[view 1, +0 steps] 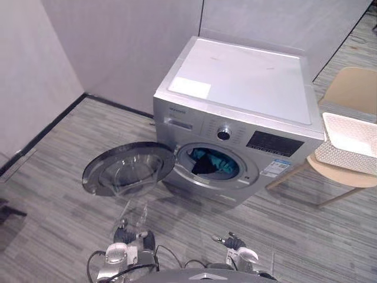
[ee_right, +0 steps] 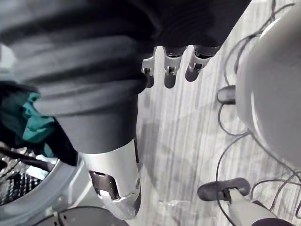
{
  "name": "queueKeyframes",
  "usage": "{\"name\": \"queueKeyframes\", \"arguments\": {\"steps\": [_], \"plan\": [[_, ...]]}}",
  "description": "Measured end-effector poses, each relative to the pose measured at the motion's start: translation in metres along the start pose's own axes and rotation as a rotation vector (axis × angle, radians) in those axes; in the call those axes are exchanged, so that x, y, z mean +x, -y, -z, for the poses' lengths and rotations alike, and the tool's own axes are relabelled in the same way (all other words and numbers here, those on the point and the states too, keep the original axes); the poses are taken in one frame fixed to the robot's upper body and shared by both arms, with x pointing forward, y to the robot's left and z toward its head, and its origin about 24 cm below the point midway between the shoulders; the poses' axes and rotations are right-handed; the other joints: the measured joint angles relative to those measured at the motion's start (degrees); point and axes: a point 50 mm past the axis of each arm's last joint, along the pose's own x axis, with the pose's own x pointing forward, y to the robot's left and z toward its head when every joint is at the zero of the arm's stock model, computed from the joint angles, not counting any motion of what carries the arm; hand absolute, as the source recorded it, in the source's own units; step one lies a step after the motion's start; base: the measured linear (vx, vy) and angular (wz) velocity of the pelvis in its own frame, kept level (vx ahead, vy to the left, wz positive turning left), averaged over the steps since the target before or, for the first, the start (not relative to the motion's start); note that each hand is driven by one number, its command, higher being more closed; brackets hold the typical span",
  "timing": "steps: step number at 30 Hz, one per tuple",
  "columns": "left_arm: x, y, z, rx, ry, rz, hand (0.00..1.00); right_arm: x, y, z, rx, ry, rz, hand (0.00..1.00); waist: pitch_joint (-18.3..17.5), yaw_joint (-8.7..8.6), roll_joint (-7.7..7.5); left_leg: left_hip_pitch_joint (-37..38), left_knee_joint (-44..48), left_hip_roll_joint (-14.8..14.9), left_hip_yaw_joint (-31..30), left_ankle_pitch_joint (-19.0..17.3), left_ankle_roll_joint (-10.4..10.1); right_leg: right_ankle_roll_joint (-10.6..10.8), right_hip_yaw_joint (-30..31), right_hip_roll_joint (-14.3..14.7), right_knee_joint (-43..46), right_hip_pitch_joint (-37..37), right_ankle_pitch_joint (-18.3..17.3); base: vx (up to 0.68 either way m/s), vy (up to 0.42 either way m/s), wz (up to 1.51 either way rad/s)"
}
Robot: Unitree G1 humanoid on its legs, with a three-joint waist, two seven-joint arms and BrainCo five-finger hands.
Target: Pick up the laundry basket with both hands and put the clothes into the washing machine.
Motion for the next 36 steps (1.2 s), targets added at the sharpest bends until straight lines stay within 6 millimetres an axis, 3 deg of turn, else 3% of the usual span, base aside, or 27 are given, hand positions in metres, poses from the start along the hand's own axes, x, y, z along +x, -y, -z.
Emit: {"name": "queueKeyframes", "arguments": {"steps": [1, 2, 3, 4, 5, 6, 8, 9, 11, 12, 18, 22, 26, 31, 34, 36], "plan": [[0.0, -0.001, -0.012, -0.024, 0.053, -0.007, 0.0, 0.001, -0.006, -0.003, 0.01, 0.014, -0.013, 0.0, 0.7, 0.24, -1.55, -1.3, 3.7, -1.4, 0.9, -2.1, 2.3, -0.1, -0.5, -1.9, 0.2, -0.6, 0.1, -0.2, 0.04, 0.24], [-0.001, -0.002, -0.03, -0.063, 0.132, -0.025, 0.0, 0.001, -0.009, -0.009, 0.013, 0.04, -0.02, 0.0, 1.4, 0.26, -2.96, -5.9, 23.8, -3.4, 1.4, -8.8, 10.2, 0.5, -1.4, -5.2, 1.3, -1.3, 0.6, -0.15, 0.049, -0.17], [-0.007, -0.006, -0.038, -0.102, 0.183, -0.058, 0.0, -0.001, -0.01, -0.013, -0.001, 0.071, -0.034, 0.0, 0.8, 0.85, -1.15, -5.4, 34.3, -1.4, 1.7, -15.4, 8.0, 1.3, 0.0, -3.8, 1.3, -0.9, 0.2, -0.18, 0.069, -0.29], [-0.01, -0.006, -0.04, -0.12, 0.205, -0.07, 0.0, -0.002, -0.009, -0.011, -0.005, 0.078, -0.035, 0.0, -0.3, 0.85, 0.87, -3.4, 33.0, 0.5, 1.6, -18.0, 6.4, 1.6, 0.7, -2.2, 1.3, -0.9, 0.1, -0.14, 0.15, -0.22], [-0.012, -0.007, -0.051, -0.148, 0.255, -0.094, 0.0, -0.005, -0.009, -0.005, -0.005, 0.068, -0.037, 0.0, -1.8, 0.32, 3.14, -0.8, 27.2, 0.9, 1.5, -23.7, 6.7, 2.6, 1.7, -0.9, 3.1, -1.7, 0.0, -0.09, 0.14, 0.05], [-0.012, -0.009, -0.054, -0.151, 0.268, -0.105, 0.0, -0.006, -0.012, 0.0, -0.004, 0.055, -0.047, 0.0, -2.1, -0.07, 2.97, -0.2, 24.5, 0.3, 1.9, -23.1, 6.1, 2.5, 2.3, -1.0, 3.3, -2.2, 0.0, -0.09, 0.097, 0.31], [-0.015, -0.021, -0.065, -0.154, 0.326, -0.155, 0.0, -0.01, -0.026, 0.013, 0.019, 0.021, -0.077, 0.0, -4.4, -0.65, -2.84, 3.2, 16.4, -3.3, 4.4, -21.5, 6.0, 2.3, 4.2, -3.6, -0.6, -1.9, 0.3, -0.02, -0.044, 0.57], [-0.021, -0.019, -0.077, -0.187, 0.385, -0.171, 0.0, -0.01, -0.026, 0.011, 0.022, 0.029, -0.078, 0.0, -4.2, -1.46, -0.73, 2.5, 15.7, -1.4, 4.5, -17.8, 6.0, 2.9, 2.7, -1.9, -1.8, -1.8, 1.3, -0.02, -0.023, 0.62], [-0.025, -0.019, -0.078, -0.195, 0.396, -0.187, 0.0, -0.01, -0.025, 0.013, 0.025, 0.025, -0.077, 0.0, -4.5, -1.25, -0.78, 4.0, 10.7, -2.6, 4.4, -14.8, 6.0, 1.5, 2.5, -2.2, -4.4, -0.9, 2.7, -0.03, 0.029, 0.39], [-0.025, -0.02, -0.078, -0.193, 0.398, -0.193, 0.0, -0.01, -0.025, 0.012, 0.025, 0.027, -0.076, 0.0, -5.3, -1.48, -1.5, 4.4, 8.5, -3.1, 3.9, -13.7, 5.9, 1.2, 2.0, -2.2, -6.2, -0.4, 3.8, 0.02, 0.039, 0.25], [-0.028, -0.02, -0.086, -0.152, 0.442, -0.212, 0.0, -0.013, -0.018, 0.023, 0.03, 0.005, -0.039, 0.0, -5.4, -1.67, -1.05, 7.2, 0.4, -3.8, 2.4, -7.4, 6.1, 1.6, 0.1, -1.8, -10.1, 1.1, 5.9, 0.05, -0.024, 0.15], [-0.022, -0.03, -0.094, -0.128, 0.463, -0.243, 0.0, -0.014, -0.011, 0.028, 0.043, -0.006, -0.015, 0.0, -5.6, -2.06, -1.1, 8.3, -2.7, -3.5, 3.0, -5.7, 6.5, 2.6, 0.3, -1.2, -11.8, 1.3, 7.9, 0.09, -0.037, -0.1], [0.002, -0.051, -0.103, -0.092, 0.433, -0.316, 0.0, -0.014, 0.0, 0.026, 0.051, 0.0, 0.015, 0.0, -5.4, -2.61, -1.23, 7.0, -4.7, -2.9, 5.1, -5.2, 6.4, 2.3, 1.2, -0.3, -13.9, -1.2, 10.2, 0.05, -0.015, -0.27], [0.028, -0.078, -0.137, -0.1, 0.441, -0.42, 0.0, -0.011, 0.006, 0.019, 0.068, 0.014, 0.036, 0.0, -3.1, -3.0, -3.01, 1.9, -4.7, -1.8, 8.9, -4.9, 6.3, 1.6, 3.9, 1.0, -16.9, -7.1, 15.8, 0.03, -0.007, -0.4], [0.038, -0.093, -0.167, -0.113, 0.472, -0.473, 0.0, -0.01, 0.006, 0.013, 0.091, 0.029, 0.044, 0.0, -1.0, -3.38, -4.2, -0.4, -4.6, -0.9, 11.0, -4.8, 6.3, 0.5, 5.3, 2.2, -18.2, -10.3, 20.7, 0.02, 0.007, -0.43], [0.041, -0.104, -0.2, -0.12, 0.534, -0.501, 0.0, -0.009, 0.005, 0.011, 0.098, 0.038, 0.041, 0.0, 0.9, -3.5, -5.43, -1.6, -4.5, -0.3, 12.3, -4.8, 6.3, 0.4, 6.3, 2.6, -18.3, -12.3, 22.3, 0.04, -0.007, -0.35]]}}
